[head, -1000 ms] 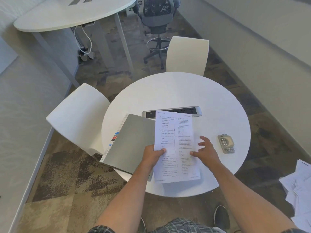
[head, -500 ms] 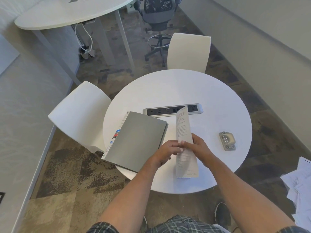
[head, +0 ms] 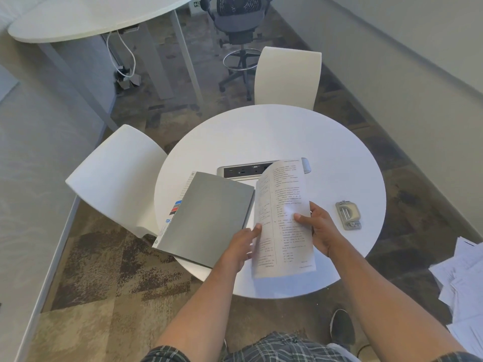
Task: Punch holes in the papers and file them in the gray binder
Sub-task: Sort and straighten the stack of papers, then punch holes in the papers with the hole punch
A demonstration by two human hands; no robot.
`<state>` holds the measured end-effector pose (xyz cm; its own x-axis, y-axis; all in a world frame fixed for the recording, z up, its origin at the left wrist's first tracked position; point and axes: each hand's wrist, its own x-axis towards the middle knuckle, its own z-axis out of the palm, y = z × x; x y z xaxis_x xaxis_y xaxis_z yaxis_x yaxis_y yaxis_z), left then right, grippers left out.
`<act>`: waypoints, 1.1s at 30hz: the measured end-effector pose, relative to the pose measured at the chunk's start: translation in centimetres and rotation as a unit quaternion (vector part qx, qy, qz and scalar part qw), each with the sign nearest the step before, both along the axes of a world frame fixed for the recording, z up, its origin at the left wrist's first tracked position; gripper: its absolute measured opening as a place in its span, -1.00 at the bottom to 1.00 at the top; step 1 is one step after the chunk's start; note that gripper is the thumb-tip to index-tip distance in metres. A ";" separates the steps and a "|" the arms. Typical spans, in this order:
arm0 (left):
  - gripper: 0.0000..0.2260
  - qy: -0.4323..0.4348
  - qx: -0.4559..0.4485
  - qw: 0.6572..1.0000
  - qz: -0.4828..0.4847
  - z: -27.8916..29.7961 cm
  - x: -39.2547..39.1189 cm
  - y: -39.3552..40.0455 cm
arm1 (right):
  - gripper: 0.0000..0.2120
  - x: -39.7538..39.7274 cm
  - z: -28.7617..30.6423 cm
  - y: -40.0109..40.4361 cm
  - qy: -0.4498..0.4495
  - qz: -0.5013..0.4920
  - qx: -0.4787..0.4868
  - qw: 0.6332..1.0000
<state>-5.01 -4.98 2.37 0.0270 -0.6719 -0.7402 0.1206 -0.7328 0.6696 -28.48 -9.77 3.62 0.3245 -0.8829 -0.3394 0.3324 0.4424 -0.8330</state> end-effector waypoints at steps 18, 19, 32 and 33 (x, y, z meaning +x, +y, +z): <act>-0.72 -0.163 -0.048 0.983 0.066 -2.0 0.8 1.0 | -0.68 -1.8 -5.9 2.3 0.402 -0.049 0.101 0.909; -0.73 -0.173 -0.044 0.982 0.060 -2.1 0.8 1.0 | -0.68 -1.8 -6.1 2.3 0.422 -0.039 0.091 0.901; -0.89 -0.229 -0.024 0.971 0.065 -2.4 0.2 -1.2 | -0.69 -3.7 -5.7 -0.5 0.558 -0.062 -0.018 0.827; -0.88 -0.232 -0.024 0.970 0.067 -2.5 0.1 -1.5 | -0.71 -4.1 -5.4 -1.0 0.568 -0.088 -0.017 0.818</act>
<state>-4.87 -6.43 -0.12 0.4395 -0.6728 -0.5952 -0.1108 -0.6982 0.7073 -32.62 -10.78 -1.74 -0.3160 -0.8974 -0.3080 -0.6098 0.4408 -0.6586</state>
